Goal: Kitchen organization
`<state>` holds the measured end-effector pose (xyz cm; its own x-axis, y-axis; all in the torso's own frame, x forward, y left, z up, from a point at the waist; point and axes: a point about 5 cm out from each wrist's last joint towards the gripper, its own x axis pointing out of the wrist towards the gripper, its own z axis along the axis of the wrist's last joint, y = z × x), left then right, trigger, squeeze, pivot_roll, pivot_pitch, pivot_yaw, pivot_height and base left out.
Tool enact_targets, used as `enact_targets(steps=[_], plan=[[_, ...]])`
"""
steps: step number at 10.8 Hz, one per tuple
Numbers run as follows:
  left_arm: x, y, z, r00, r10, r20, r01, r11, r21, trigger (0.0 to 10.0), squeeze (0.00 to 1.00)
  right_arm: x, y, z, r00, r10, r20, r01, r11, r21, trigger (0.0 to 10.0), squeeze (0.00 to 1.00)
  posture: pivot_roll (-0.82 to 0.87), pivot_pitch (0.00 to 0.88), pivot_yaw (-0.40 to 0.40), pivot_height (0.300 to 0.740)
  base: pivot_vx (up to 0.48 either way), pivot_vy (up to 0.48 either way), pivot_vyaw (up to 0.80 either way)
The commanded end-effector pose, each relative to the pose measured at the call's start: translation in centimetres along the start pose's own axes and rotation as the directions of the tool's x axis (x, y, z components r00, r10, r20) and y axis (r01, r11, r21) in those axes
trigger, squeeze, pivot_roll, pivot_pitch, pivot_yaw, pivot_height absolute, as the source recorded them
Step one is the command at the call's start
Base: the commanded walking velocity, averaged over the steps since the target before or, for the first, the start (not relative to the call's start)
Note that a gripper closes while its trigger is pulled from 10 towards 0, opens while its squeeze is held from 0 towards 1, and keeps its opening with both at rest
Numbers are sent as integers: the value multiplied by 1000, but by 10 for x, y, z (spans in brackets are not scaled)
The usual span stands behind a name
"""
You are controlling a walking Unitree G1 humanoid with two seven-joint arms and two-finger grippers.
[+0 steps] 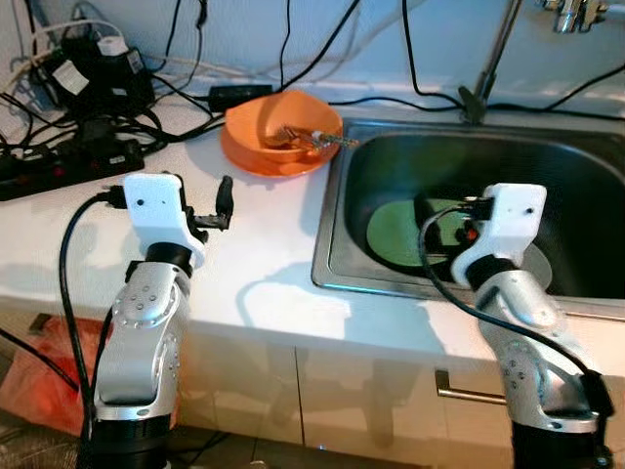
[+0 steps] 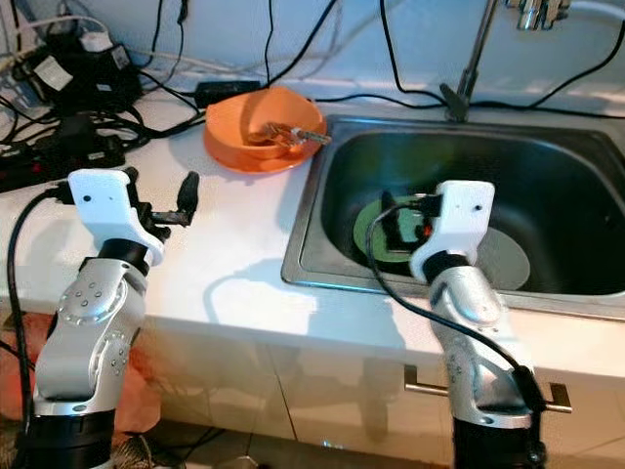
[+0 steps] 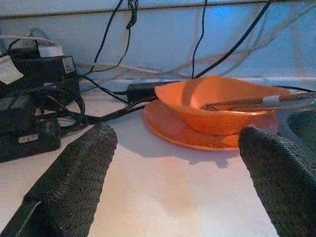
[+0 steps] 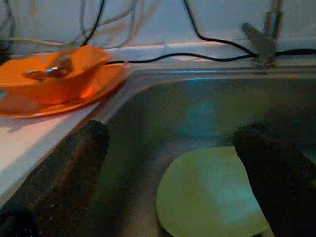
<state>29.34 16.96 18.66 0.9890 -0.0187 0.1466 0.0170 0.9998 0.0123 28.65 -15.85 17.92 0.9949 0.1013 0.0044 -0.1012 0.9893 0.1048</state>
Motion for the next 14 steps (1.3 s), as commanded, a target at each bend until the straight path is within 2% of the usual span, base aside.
enact_targets(steps=[1, 2, 3, 6, 9, 12, 13, 14], plan=[[-1, 1, 0, 1000, 7, -13, -7, 1000, -12, 10000, 0, -2, 4, 12, 998, 14, 69, -12, 999, -34, 10000, 0, 43, 37, 51, 740, 0, 0, 0], [-1, 0, -1, 1000, 10, -21, -11, 1000, -20, 10000, 0, -4, 7, 9, 998, 49, 36, -49, 999, -16, 10000, 0, 39, 40, 51, 740, 0, 0, 0], [3, -2, -1, 1000, 8, -24, -8, 1000, -28, 10000, 0, -10, 9, 9, 996, 76, 50, -78, 996, 46, 10000, 0, 15, 54, 50, 740, 0, 0, 0], [10, -10, -5, 999, -6, -44, 3, 998, -61, 10000, 0, -16, 7, 6, 999, 6, 33, -7, 1000, 29, 10000, 0, -16, 81, 45, 740, 0, 0, 0], [18, -19, -8, 997, -36, -64, 30, 995, -90, 10000, 0, -16, 11, 11, 999, 12, 45, -14, 999, 36, 10000, 0, -42, 94, 51, 740, 0, 0, -792], [28, -19, -8, 997, -22, -69, 15, 995, -100, 10000, 0, -20, 10, 15, 999, -5, 43, 0, 994, 110, 10000, 0, -61, 113, 53, 740, 0, 0, 0], [33, -16, -7, 998, 2, -69, -8, 996, -92, 10000, 0, -20, 10, 15, 999, -18, 38, 14, 992, 123, 10000, 0, -66, 121, 52, 740, 0, 0, 0], [40, -8, -6, 996, 44, -79, -50, 996, -71, 10000, 0, -21, 11, 16, 999, -15, 50, 6, 984, 180, 10000, 0, -67, 130, 52, 740, 0, 0, 0]])
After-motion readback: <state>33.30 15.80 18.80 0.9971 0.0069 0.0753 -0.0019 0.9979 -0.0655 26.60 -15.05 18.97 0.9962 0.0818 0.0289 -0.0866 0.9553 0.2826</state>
